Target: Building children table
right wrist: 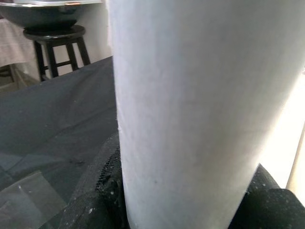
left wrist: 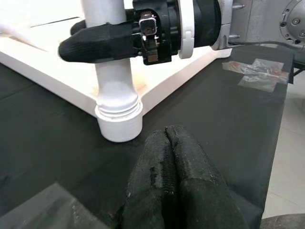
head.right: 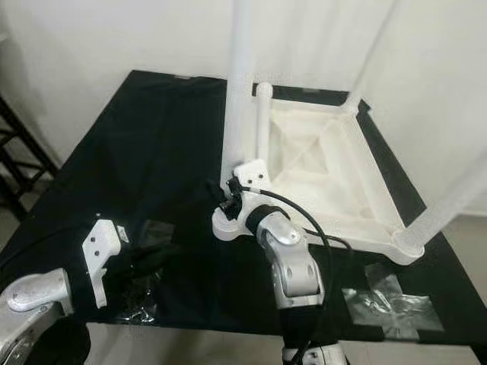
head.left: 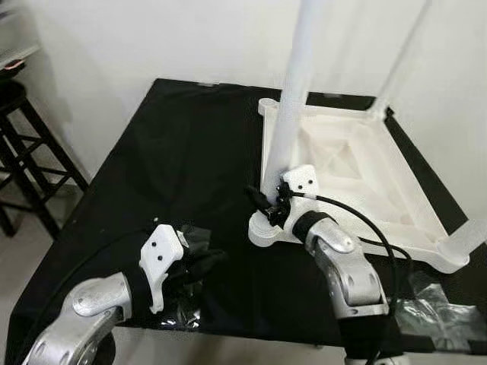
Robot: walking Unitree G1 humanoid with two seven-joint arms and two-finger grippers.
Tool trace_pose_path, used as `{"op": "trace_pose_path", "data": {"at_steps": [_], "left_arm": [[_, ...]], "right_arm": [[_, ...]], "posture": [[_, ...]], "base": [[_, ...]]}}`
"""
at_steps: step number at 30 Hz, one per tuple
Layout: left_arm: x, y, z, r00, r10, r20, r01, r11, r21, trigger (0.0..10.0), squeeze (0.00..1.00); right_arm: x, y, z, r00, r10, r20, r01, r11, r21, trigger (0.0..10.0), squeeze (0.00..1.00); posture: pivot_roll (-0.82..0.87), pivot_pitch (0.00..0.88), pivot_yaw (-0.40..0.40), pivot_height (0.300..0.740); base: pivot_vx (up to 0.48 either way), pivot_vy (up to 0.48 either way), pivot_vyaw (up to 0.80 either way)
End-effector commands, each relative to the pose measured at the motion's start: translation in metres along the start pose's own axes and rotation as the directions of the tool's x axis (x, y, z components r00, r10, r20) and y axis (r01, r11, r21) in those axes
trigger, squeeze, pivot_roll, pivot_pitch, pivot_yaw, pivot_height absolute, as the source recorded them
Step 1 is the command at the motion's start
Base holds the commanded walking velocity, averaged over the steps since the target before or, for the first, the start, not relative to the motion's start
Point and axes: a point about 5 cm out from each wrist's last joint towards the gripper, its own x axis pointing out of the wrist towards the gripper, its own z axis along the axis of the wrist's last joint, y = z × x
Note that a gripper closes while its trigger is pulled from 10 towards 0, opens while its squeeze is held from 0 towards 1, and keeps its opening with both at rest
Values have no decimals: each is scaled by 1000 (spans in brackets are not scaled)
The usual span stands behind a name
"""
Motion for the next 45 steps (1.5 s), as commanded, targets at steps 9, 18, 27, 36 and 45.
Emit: {"op": "trace_pose_path", "data": {"at_steps": [9,18,27,36,45], "left_arm": [[2,-1,-2,1000,-6,-2,6,1000,-7,10000,0],[3,-4,-1,1000,-6,4,6,1000,-7,10000,0],[3,-6,0,1000,-10,5,10,1000,-10,10000,0],[4,-6,0,1000,-11,8,11,1000,-11,10000,0],[2,-6,-1,1000,-8,7,8,1000,-8,10000,0]], "right_arm": [[-3,-13,20,917,399,-23,-398,907,-140,10000,561],[3,-37,31,766,635,-95,-641,745,-184,10000,0],[22,-55,44,725,687,-53,-687,713,-141,2275,0],[12,-62,32,699,714,-35,-715,695,-78,0,0],[14,-42,-5,1000,9,-19,-9,1000,5,0,0]], "posture": [[57,89,-96,740],[75,93,-110,740],[86,98,-112,740],[78,99,-111,740],[52,93,-134,740]], "base": [[0,0,0],[0,0,0],[0,0,0],[0,0,0],[0,0,0]]}}
